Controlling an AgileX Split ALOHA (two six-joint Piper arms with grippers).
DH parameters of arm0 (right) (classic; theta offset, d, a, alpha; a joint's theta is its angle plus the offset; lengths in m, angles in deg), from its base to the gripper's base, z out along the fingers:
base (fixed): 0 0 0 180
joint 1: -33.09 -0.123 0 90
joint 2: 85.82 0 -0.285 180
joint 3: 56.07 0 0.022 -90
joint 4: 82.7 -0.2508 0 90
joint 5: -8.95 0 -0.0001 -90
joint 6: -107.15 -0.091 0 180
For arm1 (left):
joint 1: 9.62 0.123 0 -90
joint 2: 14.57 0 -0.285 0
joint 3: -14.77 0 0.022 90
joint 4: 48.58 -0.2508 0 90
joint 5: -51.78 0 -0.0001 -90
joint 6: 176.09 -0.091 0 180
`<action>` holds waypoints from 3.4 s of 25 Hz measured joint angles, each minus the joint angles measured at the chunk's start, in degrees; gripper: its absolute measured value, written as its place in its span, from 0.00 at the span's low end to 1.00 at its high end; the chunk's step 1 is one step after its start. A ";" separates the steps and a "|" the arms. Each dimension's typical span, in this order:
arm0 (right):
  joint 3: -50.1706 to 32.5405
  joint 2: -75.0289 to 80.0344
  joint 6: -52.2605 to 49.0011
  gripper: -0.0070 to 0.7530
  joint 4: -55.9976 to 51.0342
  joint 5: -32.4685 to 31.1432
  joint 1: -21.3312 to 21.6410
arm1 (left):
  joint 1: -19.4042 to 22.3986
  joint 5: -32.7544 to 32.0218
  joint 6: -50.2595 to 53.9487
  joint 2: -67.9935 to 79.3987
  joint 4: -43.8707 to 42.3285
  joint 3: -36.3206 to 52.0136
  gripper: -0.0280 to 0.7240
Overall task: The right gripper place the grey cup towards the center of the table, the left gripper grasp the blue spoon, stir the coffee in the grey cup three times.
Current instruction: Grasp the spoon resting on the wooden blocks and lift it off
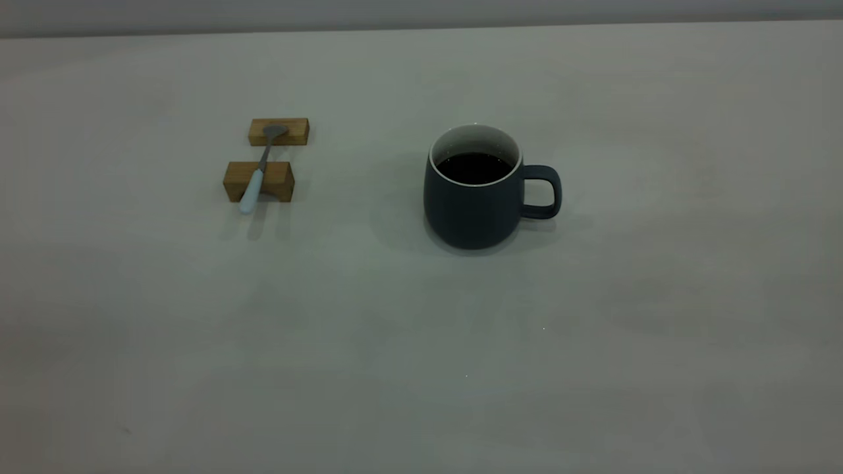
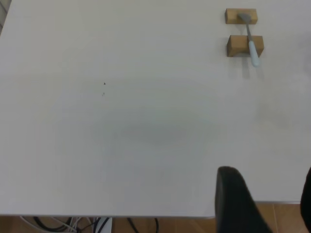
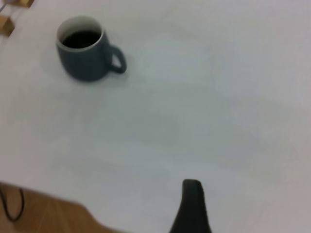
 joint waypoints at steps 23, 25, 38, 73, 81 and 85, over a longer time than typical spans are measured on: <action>0.00 -0.34 -0.95 0.42 0.19 0.00 0.38 | 0.00 0.00 0.00 0.00 0.00 0.00 0.58; 0.00 -0.34 -0.95 0.37 0.19 0.00 0.38 | 0.00 0.00 0.06 0.00 -0.05 0.00 0.58; 0.00 -0.34 -0.95 0.28 0.19 0.00 0.43 | 0.00 1.37 2.05 2.87 -0.90 -1.03 0.63; 0.00 -0.34 -1.00 0.28 0.19 0.00 0.43 | -13.24 30.36 5.03 117.70 5.70 -43.38 0.88; 0.00 -0.40 -1.00 0.29 0.19 0.00 0.43 | -13.97 34.39 4.74 126.43 5.83 -45.39 0.86; 0.00 -0.41 -1.00 0.29 0.19 0.00 0.55 | -14.61 36.62 4.50 129.47 5.83 -46.57 0.86</action>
